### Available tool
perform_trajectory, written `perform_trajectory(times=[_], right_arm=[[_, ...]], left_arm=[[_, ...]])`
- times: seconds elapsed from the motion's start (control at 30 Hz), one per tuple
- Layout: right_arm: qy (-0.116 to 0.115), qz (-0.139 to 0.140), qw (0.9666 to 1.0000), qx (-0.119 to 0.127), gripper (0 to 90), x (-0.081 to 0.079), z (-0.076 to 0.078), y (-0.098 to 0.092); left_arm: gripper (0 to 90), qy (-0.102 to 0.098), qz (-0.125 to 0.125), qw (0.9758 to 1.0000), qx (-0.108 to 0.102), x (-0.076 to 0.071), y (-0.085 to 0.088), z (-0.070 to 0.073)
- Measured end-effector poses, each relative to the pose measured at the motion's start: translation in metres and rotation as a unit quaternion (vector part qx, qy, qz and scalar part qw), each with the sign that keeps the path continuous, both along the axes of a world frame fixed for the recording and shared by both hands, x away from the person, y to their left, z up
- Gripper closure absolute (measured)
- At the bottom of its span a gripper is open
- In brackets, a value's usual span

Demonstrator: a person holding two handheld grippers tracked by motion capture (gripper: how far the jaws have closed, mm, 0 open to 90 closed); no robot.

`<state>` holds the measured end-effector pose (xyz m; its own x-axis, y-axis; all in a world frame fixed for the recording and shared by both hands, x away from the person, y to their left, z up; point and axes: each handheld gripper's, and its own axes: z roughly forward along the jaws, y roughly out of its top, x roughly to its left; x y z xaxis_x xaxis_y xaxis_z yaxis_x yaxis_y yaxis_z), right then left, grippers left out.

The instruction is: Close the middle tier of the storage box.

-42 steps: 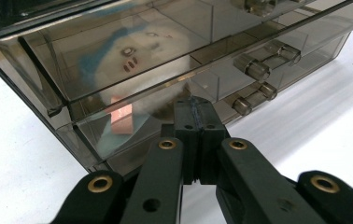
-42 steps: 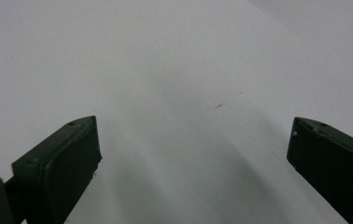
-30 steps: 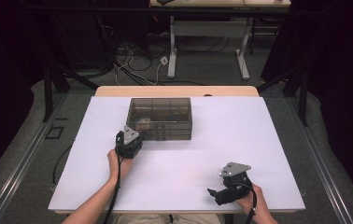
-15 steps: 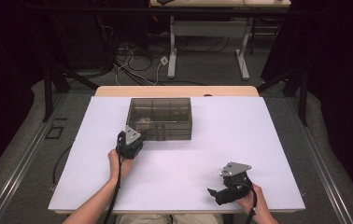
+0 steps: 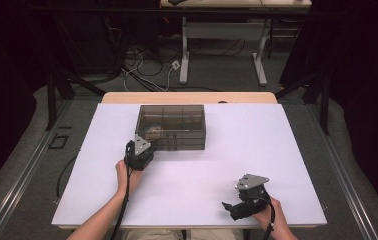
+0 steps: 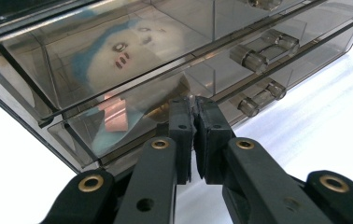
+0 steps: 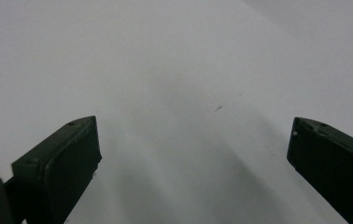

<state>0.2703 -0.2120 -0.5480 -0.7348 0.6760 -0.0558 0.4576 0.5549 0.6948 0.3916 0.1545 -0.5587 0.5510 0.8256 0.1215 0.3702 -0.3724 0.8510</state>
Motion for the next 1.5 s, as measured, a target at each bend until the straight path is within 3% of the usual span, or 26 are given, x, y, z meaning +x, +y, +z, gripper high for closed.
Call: perform_trajectory(times=[0.1,0.27,0.43,0.63,0.8,0.9,1.0,1.5], right_arm=[[-0.002,-0.002,1.0,0.001,2.2,0.0,0.0,0.0],[-0.005,-0.004,1.0,0.003,2.2,0.0,0.001,-0.001],[-0.006,-0.002,1.0,0.003,2.2,0.0,0.001,-0.001],[-0.004,-0.003,1.0,0.004,2.2,0.0,0.001,-0.001],[-0.005,-0.004,1.0,0.004,2.2,0.0,0.001,-0.001],[-0.005,-0.004,1.0,0.003,2.2,0.0,0.001,-0.001],[-0.007,0.0,1.0,0.002,2.2,0.001,0.001,-0.002],[-0.004,-0.004,1.0,0.003,2.2,0.0,0.001,-0.001]], left_arm=[[83.0,0.003,-0.002,1.0,-0.004,-0.001,0.0,0.001],[58.2,0.012,-0.011,0.9998,-0.01,-0.005,-0.001,0.007],[45.7,0.018,-0.022,0.9995,-0.012,-0.014,0.002,0.014],[20.5,0.035,-0.035,0.9988,-0.001,-0.025,0.004,0.024],[8.1,0.038,-0.044,0.9983,0.0,-0.036,0.006,0.029],[1.3,0.047,-0.063,0.9969,-0.007,-0.043,0.006,0.032],[0.0,0.048,-0.071,0.9963,0.0,-0.05,0.007,0.034],[0.0,0.053,-0.101,0.9934,-0.004,-0.085,0.018,0.042]])
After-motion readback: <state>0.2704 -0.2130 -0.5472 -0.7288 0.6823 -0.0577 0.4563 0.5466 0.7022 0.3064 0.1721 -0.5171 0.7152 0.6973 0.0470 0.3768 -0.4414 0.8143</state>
